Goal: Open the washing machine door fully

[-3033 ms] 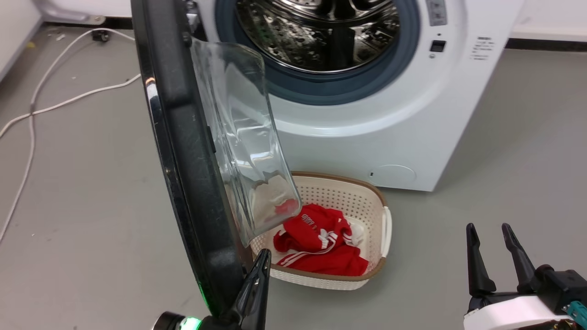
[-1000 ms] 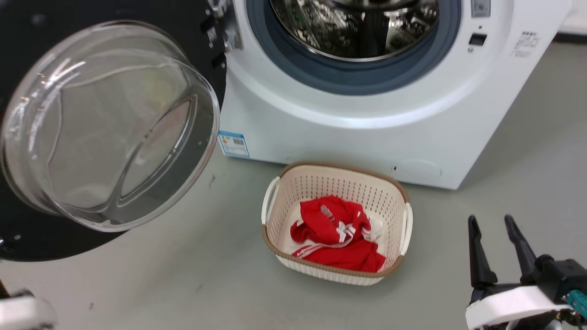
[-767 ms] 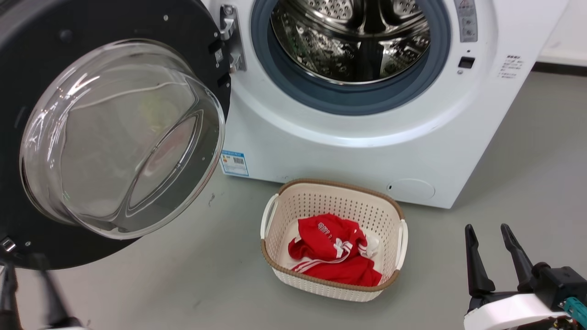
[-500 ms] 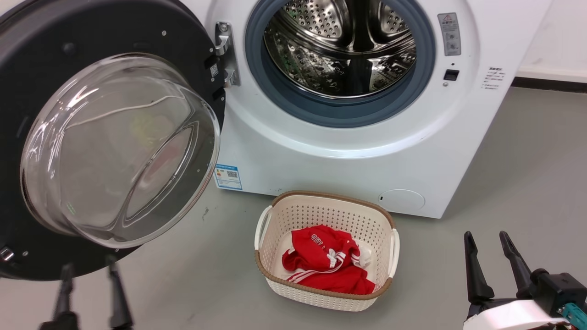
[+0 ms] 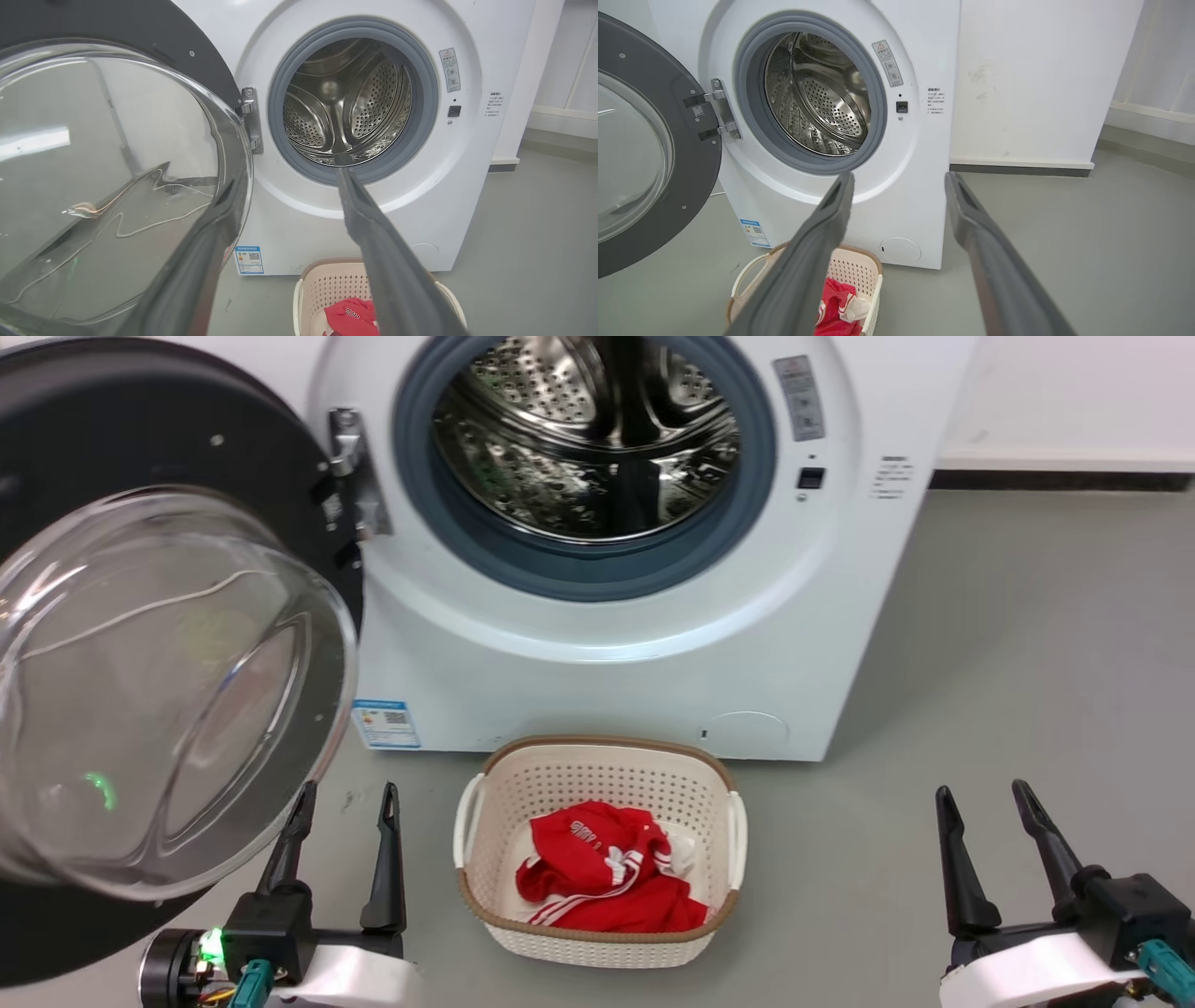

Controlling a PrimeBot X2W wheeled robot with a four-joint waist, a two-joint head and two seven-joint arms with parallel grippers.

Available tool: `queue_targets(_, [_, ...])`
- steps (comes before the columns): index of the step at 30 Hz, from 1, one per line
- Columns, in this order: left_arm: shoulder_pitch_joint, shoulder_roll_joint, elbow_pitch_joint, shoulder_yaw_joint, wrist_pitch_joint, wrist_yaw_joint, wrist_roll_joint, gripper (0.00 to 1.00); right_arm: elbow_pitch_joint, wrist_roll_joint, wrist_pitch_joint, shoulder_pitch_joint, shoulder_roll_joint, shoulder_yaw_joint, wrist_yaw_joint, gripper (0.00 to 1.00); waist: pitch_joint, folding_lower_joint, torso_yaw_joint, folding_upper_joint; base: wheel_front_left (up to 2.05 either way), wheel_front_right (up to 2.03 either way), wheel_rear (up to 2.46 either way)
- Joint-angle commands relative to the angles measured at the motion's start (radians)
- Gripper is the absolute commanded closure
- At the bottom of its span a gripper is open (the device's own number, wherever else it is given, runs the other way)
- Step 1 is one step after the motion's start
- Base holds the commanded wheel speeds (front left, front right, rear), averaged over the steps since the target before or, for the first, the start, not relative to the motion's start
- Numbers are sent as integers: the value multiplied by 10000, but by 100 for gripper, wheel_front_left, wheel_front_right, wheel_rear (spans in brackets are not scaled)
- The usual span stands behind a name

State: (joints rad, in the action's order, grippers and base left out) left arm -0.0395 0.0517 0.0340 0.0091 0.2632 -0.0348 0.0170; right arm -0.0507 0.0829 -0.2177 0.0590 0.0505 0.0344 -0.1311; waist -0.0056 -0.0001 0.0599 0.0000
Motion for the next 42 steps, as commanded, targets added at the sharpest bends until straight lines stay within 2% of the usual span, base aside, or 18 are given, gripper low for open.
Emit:
queue_targets(1, [142, -2, 64, -22, 21, 60, -58, 0, 139, -107, 54, -58, -7, 28, 5, 0, -14, 1, -352, 0, 0, 0, 0])
queue_targets(10, [154, 85, 246, 1, 21, 286, -158, 0, 434, -134, 300, 185, -9, -32, 5, 0, -22, 1, -757, 0, 0, 0, 0])
queue_targets(29, [-112, 140, 124, -9, 21, 497, -40, 0, 278, 83, 279, 192, -9, -85, 5, 0, -50, 1, -533, 0, 0, 0, 0])
queue_targets(34, [-126, 136, 127, -49, 21, 410, 36, 0, 249, 165, 260, 231, -9, -96, 5, 0, -47, 1, -522, 0, 0, 0, 0])
queue_targets(35, [-43, 98, 142, -46, 0, 418, 18, 100, 253, 110, 291, 126, 0, -94, 2, 100, -45, 1, -522, 0, 0, 0, 0])
queue_targets(37, [12, 79, 302, 1, -57, 403, 144, 100, 161, 223, 288, 140, -2, -119, 0, 100, -44, 1, -524, 0, 0, 0, 0])
queue_targets(42, [230, 74, 547, 190, -445, 306, 1302, 100, 69, 1430, 455, 38, 36, -115, 0, 100, -39, 1, -525, 0, 0, 0, 0])
